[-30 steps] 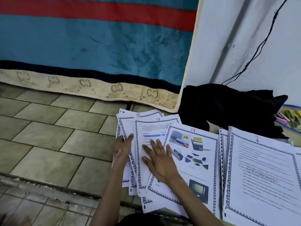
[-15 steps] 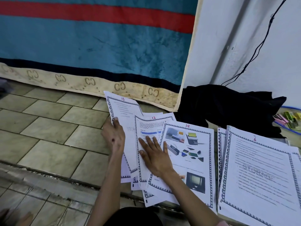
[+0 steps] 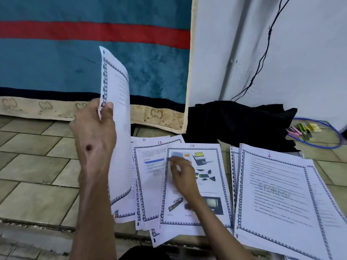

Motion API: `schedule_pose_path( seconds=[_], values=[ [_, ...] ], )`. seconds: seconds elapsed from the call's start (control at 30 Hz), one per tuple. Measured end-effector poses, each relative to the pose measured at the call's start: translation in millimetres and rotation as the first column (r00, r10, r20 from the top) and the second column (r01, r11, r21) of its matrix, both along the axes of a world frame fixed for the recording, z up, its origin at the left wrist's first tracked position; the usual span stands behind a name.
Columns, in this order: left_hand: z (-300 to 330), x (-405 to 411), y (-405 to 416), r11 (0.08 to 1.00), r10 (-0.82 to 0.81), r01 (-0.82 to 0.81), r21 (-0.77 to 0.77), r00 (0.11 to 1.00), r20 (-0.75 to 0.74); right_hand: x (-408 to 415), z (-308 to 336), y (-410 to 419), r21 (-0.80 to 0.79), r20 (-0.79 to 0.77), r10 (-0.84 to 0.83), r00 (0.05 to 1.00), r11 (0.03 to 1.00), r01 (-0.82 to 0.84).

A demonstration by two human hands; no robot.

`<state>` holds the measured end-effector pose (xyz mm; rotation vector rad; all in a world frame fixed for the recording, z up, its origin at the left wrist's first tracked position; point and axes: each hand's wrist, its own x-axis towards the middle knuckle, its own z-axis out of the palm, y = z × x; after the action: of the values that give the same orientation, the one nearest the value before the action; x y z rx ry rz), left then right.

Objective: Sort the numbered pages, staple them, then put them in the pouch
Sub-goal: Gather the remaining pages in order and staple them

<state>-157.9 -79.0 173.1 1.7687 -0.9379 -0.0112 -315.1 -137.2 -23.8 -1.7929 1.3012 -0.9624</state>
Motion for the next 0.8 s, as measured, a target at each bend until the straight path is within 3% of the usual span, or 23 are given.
schedule_pose_path(
  seconds=[0.1, 0.17, 0.23, 0.4, 0.6, 0.7, 0.8],
  values=[
    [8, -8, -1, 0.979, -0.195, 0.187, -0.08, 0.973, -0.119, -46, 14, -14, -0.115, -0.12, -0.386, 0.915, 0.92, 0.374],
    [4, -14, -6, 0.951, -0.307, 0.289, -0.11, 0.926, -0.221, -79, 19, -22, -0.131, -0.341, -0.56, 0.755, 0.824, 0.551],
    [-5, -21, -15, 0.938, -0.348, 0.333, -0.102, 0.902, -0.254, -105, 21, -22, -0.055, -0.503, -0.598, 0.624, 0.743, 0.667],
    [-63, -37, -48, 0.886, -0.395, 0.463, 0.031, 0.788, -0.473, -133, 16, -17, 0.074, -0.683, -0.499, 0.533, 0.679, 0.73],
    [-156, -38, -72, 0.792, -0.289, 0.539, 0.287, 0.746, -0.6, -140, 24, -13, -0.008, -0.721, -0.474, 0.505, 0.734, 0.679],
    [-177, -46, -72, 0.753, -0.252, 0.581, 0.309, 0.688, -0.68, -145, 43, -8, 0.004, -0.595, -0.569, 0.568, 0.704, 0.71],
    [-181, -56, -66, 0.743, -0.236, 0.605, 0.288, 0.639, -0.732, -150, 56, -8, 0.082, -0.37, -0.641, 0.672, 0.698, 0.711]
  ],
)
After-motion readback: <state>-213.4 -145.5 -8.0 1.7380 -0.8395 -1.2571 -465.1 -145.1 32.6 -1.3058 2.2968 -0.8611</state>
